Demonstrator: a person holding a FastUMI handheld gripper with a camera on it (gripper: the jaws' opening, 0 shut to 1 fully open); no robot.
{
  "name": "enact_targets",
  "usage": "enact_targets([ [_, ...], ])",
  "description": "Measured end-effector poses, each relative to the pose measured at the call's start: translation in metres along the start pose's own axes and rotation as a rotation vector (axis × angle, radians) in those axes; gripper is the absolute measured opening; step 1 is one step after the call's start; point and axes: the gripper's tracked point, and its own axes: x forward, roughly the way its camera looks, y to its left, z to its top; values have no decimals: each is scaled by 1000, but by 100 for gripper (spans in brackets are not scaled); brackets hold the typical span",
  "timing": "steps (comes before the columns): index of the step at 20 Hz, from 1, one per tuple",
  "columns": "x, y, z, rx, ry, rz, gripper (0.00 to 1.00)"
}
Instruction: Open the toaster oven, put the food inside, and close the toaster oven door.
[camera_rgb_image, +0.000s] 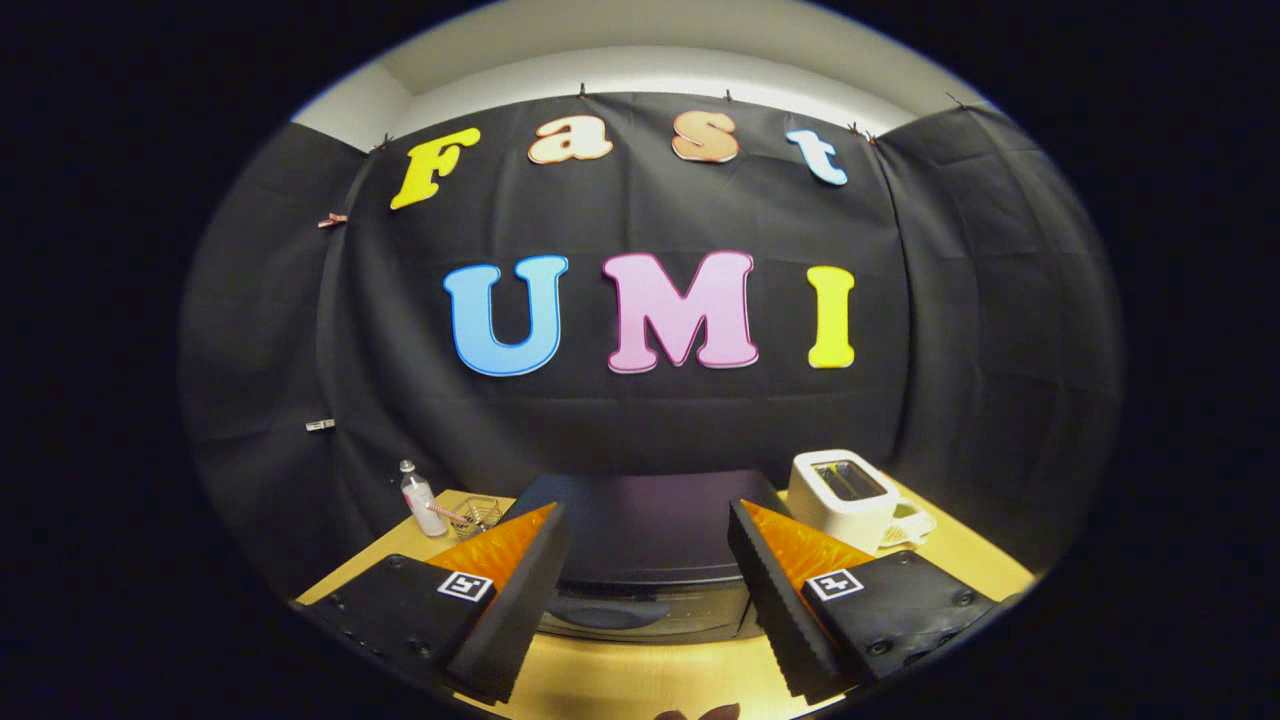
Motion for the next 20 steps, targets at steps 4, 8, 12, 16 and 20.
enact_targets([
  [4,22,15,-52,-24,109,-3,97],
  [8,37,29,-85,-41,178,4,98],
  [12,54,37,-102,-21,228,-4,97],
  [16,56,34,-105,-72,228,-23,96],
  [20,51,29,-111,-62,235,-45,97],
])
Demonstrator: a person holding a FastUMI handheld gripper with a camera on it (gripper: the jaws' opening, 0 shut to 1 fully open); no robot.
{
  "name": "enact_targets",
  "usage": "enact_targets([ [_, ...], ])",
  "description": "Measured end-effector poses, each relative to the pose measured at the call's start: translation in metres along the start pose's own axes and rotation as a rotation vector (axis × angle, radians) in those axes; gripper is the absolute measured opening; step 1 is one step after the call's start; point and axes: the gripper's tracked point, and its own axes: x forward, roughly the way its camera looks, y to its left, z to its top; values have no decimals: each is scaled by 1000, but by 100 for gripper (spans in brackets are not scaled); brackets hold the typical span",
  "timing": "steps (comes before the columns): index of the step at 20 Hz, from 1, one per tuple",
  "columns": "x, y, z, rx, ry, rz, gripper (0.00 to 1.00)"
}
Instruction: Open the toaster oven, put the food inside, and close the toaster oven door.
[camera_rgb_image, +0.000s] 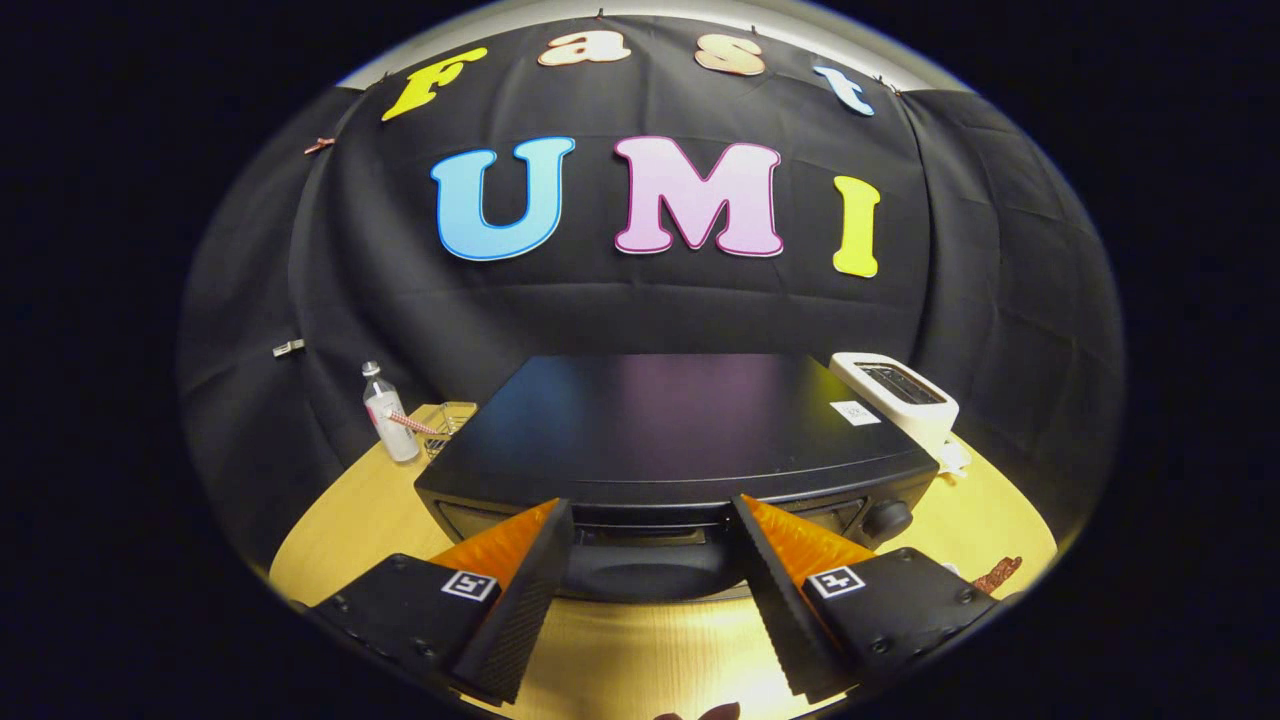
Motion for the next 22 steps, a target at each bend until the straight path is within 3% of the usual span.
enact_targets([
  [14,-75,1,-89,-6,107,2,97],
  [22,-82,1,-163,-61,306,16,98],
])
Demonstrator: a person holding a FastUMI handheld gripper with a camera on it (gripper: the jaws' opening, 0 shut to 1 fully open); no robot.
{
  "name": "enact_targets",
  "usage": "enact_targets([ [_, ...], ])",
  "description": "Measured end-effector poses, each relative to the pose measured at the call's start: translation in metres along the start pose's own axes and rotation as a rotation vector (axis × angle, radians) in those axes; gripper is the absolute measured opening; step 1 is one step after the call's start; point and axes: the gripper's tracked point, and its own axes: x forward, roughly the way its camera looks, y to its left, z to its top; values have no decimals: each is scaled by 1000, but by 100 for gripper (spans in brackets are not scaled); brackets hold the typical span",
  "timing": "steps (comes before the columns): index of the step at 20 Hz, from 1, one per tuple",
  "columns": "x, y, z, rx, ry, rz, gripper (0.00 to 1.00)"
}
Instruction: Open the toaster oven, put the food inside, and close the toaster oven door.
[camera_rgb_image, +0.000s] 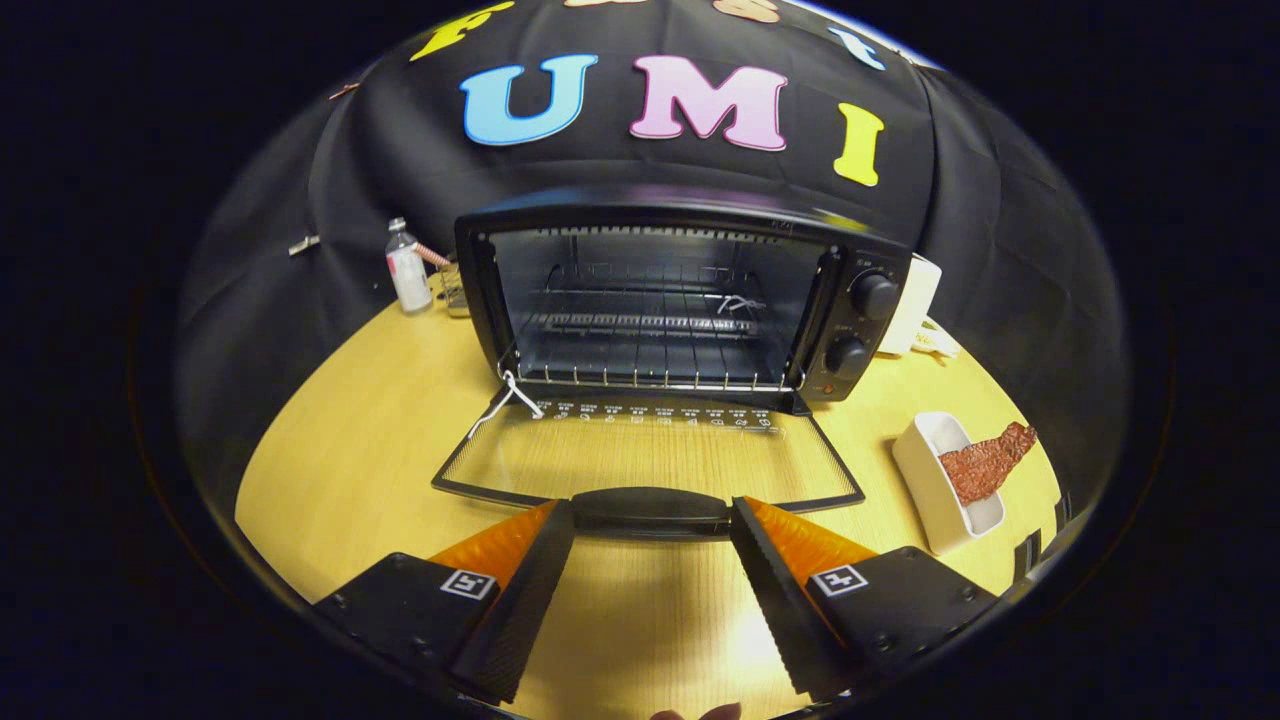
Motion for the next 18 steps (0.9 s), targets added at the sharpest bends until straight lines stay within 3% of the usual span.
enact_targets([
  [6,-4,6,0,10,2,68,98],
  [10,-22,-9,36,56,-97,121,97],
  [18,-92,-85,113,100,-338,150,98],
])
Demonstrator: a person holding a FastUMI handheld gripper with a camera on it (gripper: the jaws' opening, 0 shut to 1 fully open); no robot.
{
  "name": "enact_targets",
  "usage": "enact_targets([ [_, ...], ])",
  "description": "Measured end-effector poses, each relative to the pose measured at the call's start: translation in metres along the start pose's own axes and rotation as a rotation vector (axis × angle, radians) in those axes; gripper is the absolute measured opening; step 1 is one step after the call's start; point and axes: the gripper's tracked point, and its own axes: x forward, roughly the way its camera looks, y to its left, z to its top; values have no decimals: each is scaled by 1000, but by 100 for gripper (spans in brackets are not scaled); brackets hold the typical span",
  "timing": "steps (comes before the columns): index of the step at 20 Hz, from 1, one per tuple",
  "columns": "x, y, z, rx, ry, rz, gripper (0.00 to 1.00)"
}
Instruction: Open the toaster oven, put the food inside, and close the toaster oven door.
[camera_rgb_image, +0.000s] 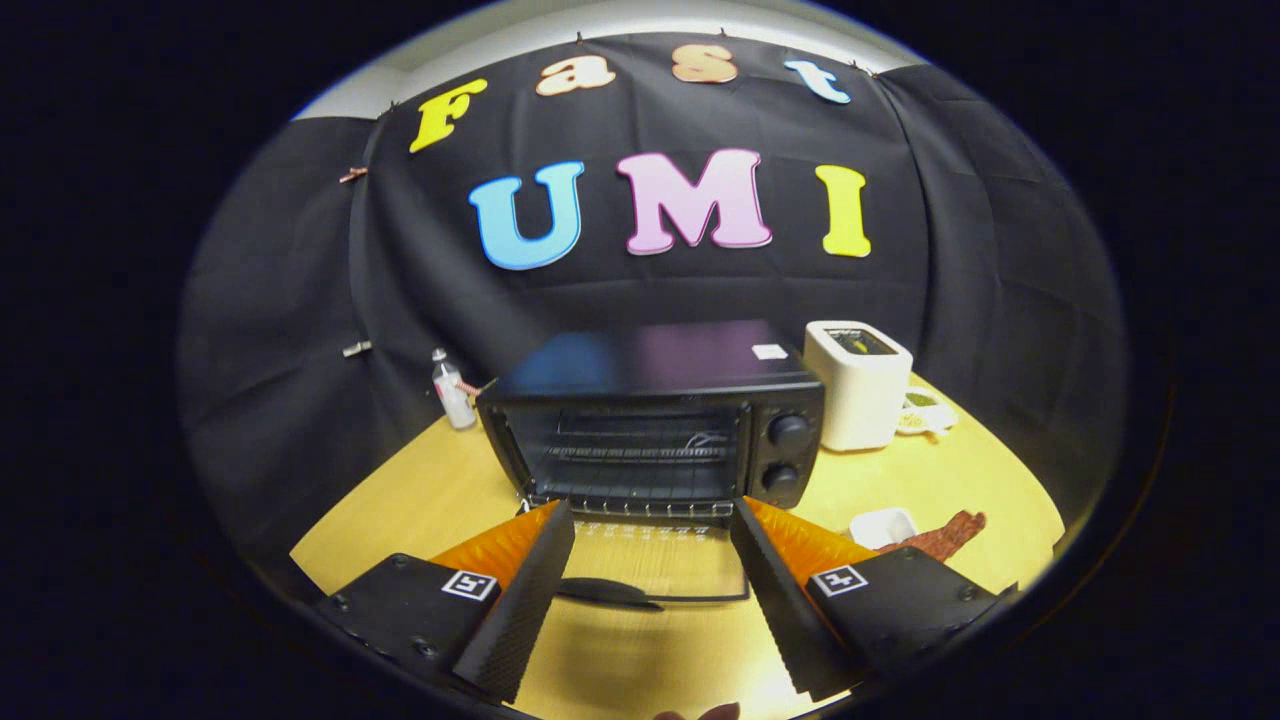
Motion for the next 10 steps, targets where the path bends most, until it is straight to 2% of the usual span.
enact_targets([
  [5,-25,-59,0,-82,83,32,98],
  [10,-32,-150,-5,-89,243,58,97],
])
